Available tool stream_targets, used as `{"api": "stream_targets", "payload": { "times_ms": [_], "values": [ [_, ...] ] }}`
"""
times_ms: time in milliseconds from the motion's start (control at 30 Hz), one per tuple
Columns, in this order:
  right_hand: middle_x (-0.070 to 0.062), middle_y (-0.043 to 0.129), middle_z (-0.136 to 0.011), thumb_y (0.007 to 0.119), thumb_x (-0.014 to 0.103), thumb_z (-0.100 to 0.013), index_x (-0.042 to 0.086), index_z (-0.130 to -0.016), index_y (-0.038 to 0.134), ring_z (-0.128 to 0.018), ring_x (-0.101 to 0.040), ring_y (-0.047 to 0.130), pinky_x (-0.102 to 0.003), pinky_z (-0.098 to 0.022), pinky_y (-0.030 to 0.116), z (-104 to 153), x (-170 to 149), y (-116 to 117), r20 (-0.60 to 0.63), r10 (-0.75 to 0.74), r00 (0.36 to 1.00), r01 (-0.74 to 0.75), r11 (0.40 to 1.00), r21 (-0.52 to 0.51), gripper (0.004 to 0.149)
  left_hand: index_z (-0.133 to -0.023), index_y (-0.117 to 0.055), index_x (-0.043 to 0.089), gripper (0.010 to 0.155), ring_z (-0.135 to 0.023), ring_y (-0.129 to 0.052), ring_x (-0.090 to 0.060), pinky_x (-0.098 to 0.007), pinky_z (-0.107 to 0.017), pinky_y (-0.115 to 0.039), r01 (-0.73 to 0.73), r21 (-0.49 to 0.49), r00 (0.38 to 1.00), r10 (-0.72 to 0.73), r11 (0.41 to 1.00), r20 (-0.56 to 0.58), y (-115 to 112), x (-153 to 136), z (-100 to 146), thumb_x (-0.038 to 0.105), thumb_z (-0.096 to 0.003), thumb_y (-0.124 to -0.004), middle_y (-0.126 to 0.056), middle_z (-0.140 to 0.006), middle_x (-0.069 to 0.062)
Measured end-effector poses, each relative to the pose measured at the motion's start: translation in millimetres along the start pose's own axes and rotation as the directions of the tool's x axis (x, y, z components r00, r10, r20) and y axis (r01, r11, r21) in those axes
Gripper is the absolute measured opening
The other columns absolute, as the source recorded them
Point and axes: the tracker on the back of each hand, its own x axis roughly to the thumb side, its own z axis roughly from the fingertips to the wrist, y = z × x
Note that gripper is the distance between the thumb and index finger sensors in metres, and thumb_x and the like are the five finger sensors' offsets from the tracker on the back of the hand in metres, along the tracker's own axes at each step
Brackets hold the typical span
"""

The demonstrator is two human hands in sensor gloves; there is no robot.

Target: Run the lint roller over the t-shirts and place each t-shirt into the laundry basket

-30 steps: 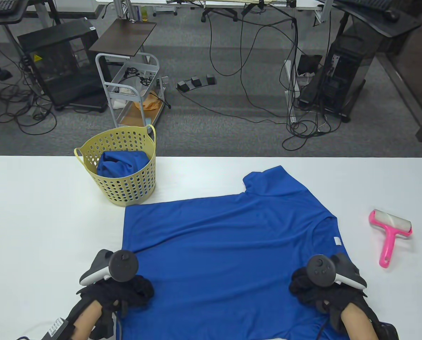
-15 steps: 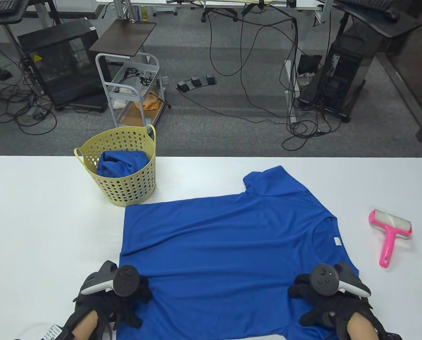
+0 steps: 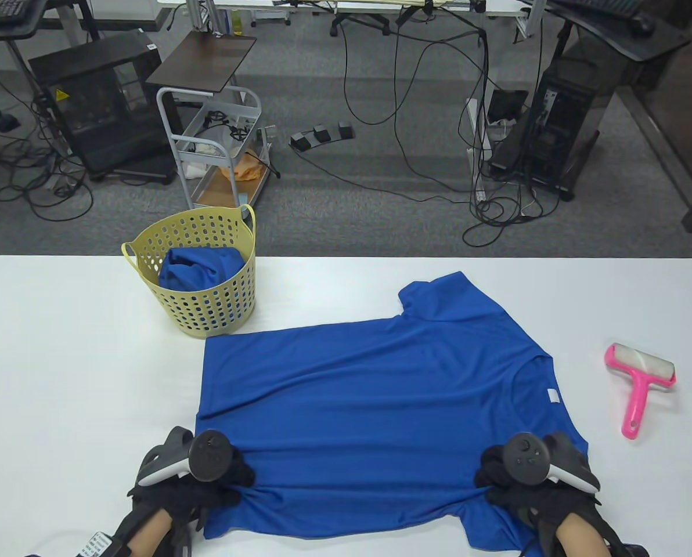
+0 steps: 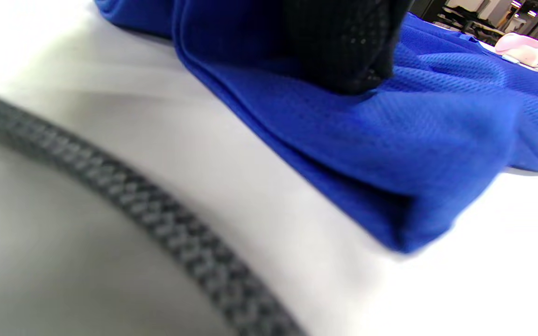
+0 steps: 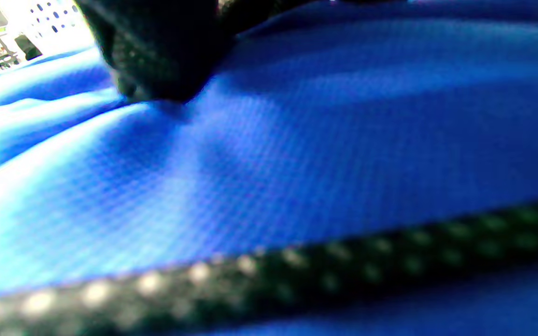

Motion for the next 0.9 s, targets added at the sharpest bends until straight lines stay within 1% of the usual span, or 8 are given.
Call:
{"api": "stream_targets", "payload": {
  "times_ms": [167, 300, 500, 567, 633, 767, 833, 900],
  "values": [
    [0.004, 0.061, -0.105, 0.064, 0.028, -0.043, 0.035, -0.085, 0.056, -0.094, -0.026, 0.058, -0.056, -0.071, 0.051, 3, -4, -11, 0.025, -0.142, 0.99, 0.143, 0.989, -0.032, 0.044, -0.089, -0.064, 0.046, 0.044, -0.077, -0.068, -0.005, -0.047, -0.07, -0.056, 0.041, 0.002, 0.999, -0.041, 0.999, 0.004, 0, 7, -3, 0.038, -0.0467, -0.071, -0.044, -0.105, 0.007],
    [0.001, 0.077, -0.097, 0.063, 0.027, -0.043, 0.035, -0.085, 0.054, -0.087, -0.027, 0.079, -0.053, -0.066, 0.067, 5, -1, -23, 0.051, -0.127, 0.991, 0.132, 0.986, -0.106, 0.044, -0.09, -0.066, 0.042, 0.045, -0.089, -0.06, -0.011, -0.05, -0.074, -0.049, -0.076, -0.095, 0.996, 0.08, 0.993, 0.032, 6, 2, 0, 0.037, -0.0463, -0.07, -0.036, -0.11, 0.005],
    [0.006, 0.087, -0.082, 0.064, 0.027, -0.043, 0.035, -0.085, 0.055, -0.07, -0.02, 0.094, -0.046, -0.056, 0.08, 16, 5, -70, 0.123, -0.187, 0.975, 0.216, 0.93, -0.297, 0.044, -0.088, -0.067, 0.04, 0.043, -0.098, -0.066, -0.021, -0.06, -0.074, -0.055, -0.247, 0.085, 0.964, 0.235, 0.965, 0.127, 43, -4, 16, 0.035, -0.0446, -0.068, -0.047, -0.112, -0.001],
    [0.007, 0.088, -0.078, 0.064, 0.027, -0.043, 0.034, -0.086, 0.055, -0.061, -0.018, 0.096, -0.042, -0.049, 0.085, 14, 4, -88, 0.146, -0.257, 0.955, 0.292, 0.899, -0.327, 0.044, -0.088, -0.066, 0.038, 0.043, -0.091, -0.082, -0.02, -0.057, -0.072, -0.066, -0.319, 0.12, 0.941, 0.3, 0.94, 0.158, 63, -3, 20, 0.033, -0.0455, -0.068, -0.062, -0.107, -0.001],
    [0.005, 0.087, -0.076, 0.064, 0.026, -0.044, 0.033, -0.086, 0.055, -0.056, -0.019, 0.096, -0.038, -0.042, 0.087, 12, 4, -107, 0.18, -0.325, 0.928, 0.37, 0.859, -0.353, 0.044, -0.088, -0.066, 0.037, 0.043, -0.072, -0.098, -0.017, -0.051, -0.066, -0.077, -0.381, 0.172, 0.917, 0.346, 0.909, 0.2, 84, -1, 23, 0.032, -0.0457, -0.068, -0.08, -0.094, 0.0],
    [0.004, 0.088, -0.076, 0.065, 0.027, -0.045, 0.032, -0.087, 0.056, -0.048, -0.017, 0.097, -0.029, -0.03, 0.09, 16, 9, -136, 0.241, -0.36, 0.901, 0.429, 0.817, -0.385, 0.044, -0.089, -0.066, 0.038, 0.043, -0.05, -0.105, -0.01, -0.041, -0.054, -0.087, -0.412, 0.288, 0.899, 0.333, 0.865, 0.286, 120, 4, 33, 0.035, -0.0461, -0.068, -0.089, -0.08, 0.002],
    [0.002, 0.088, -0.076, 0.066, 0.026, -0.045, 0.03, -0.088, 0.056, -0.044, -0.016, 0.097, -0.026, -0.025, 0.09, 20, 14, -151, 0.28, -0.37, 0.886, 0.457, 0.802, -0.385, 0.044, -0.092, -0.063, 0.031, 0.042, -0.039, -0.105, -0.007, -0.037, -0.048, -0.09, -0.48, 0.265, 0.857, 0.383, 0.836, 0.345, 133, 4, 38, 0.037, -0.0514, -0.071, -0.089, -0.076, 0.0],
    [0.0, 0.089, -0.075, 0.066, 0.026, -0.046, 0.028, -0.089, 0.057, -0.041, -0.016, 0.096, -0.023, -0.02, 0.089, 24, 20, -168, 0.33, -0.387, 0.861, 0.495, 0.788, -0.367, 0.044, -0.092, -0.067, 0.024, 0.042, -0.026, -0.104, -0.005, -0.035, -0.039, -0.091, -0.606, 0.215, 0.76, 0.477, 0.766, 0.441, 146, 4, 44, 0.039, -0.0538, -0.075, -0.092, -0.07, -0.003]
  ]
}}
